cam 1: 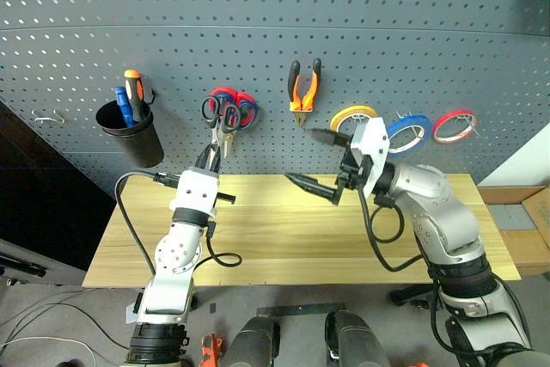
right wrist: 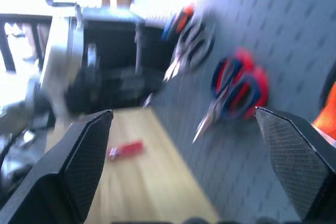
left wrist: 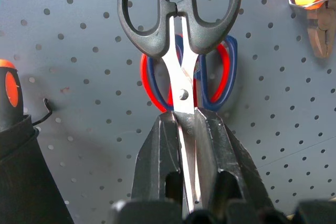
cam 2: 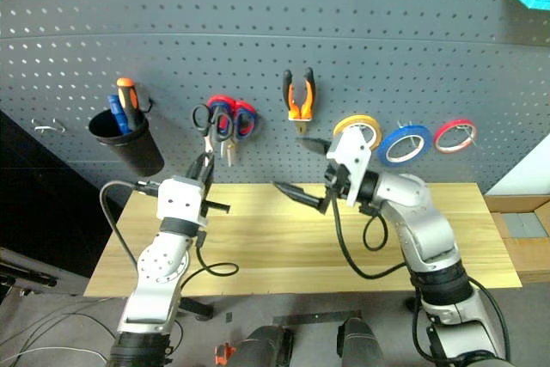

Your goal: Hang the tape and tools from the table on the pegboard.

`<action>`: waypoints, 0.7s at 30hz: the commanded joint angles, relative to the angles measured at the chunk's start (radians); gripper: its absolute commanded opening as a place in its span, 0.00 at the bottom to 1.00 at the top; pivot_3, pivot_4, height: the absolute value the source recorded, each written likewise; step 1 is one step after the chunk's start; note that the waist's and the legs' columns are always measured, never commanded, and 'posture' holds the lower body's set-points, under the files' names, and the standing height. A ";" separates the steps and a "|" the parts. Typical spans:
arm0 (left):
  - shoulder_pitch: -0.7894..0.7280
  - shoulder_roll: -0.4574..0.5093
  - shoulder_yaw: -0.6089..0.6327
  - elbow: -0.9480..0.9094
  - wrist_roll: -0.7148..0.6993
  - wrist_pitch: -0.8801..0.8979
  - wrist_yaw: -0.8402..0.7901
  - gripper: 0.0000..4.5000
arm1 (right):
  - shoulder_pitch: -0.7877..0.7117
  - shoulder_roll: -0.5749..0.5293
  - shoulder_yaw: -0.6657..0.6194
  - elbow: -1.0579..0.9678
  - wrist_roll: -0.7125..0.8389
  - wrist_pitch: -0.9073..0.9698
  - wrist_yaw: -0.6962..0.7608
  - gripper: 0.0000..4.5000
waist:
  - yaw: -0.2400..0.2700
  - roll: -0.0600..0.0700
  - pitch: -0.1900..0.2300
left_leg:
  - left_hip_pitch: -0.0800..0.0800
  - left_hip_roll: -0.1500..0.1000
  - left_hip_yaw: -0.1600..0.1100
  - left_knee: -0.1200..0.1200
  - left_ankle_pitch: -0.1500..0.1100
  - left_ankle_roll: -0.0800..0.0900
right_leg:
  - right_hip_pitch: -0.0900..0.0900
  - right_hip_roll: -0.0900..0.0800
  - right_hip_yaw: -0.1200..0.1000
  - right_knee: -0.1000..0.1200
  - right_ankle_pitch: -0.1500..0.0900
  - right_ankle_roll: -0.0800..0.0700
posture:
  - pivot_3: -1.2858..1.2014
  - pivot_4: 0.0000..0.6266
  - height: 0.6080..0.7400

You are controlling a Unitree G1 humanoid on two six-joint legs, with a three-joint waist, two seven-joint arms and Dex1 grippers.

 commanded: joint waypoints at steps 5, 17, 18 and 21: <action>-0.008 -0.009 0.006 -0.001 0.018 0.019 0.029 0.01 | -0.011 -0.017 0.016 -0.015 -0.039 -0.027 -0.012 1.00 | -0.003 0.000 -0.001 | 0.000 0.000 0.000 0.000 0.000 0.000 | 0.000 0.000 0.000 0.000 0.000 0.000 | 0.50 0.23 1.00; 0.011 -0.006 -0.041 -0.021 0.012 -0.041 -0.014 0.01 | -0.013 -0.016 0.020 -0.013 -0.047 -0.033 -0.015 1.00 | -0.010 0.000 -0.002 | 0.000 0.000 0.000 0.000 0.000 0.000 | 0.000 0.000 0.000 0.000 0.000 0.000 | 0.50 0.23 1.00; 0.013 -0.005 -0.041 -0.022 0.018 -0.043 -0.011 0.01 | -0.008 -0.018 0.024 -0.016 -0.048 -0.033 -0.012 1.00 | -0.010 0.000 -0.002 | 0.000 0.000 0.000 0.000 0.000 0.000 | 0.000 0.000 0.000 0.000 0.000 0.000 | 0.50 0.22 1.00; 0.010 -0.006 -0.036 -0.013 0.024 -0.038 0.001 0.01 | -0.003 -0.020 0.030 -0.021 -0.050 -0.033 -0.012 1.00 | -0.015 0.000 -0.002 | 0.000 0.000 0.000 0.000 0.000 0.000 | 0.000 0.000 0.000 0.000 0.000 0.000 | 0.50 0.23 1.00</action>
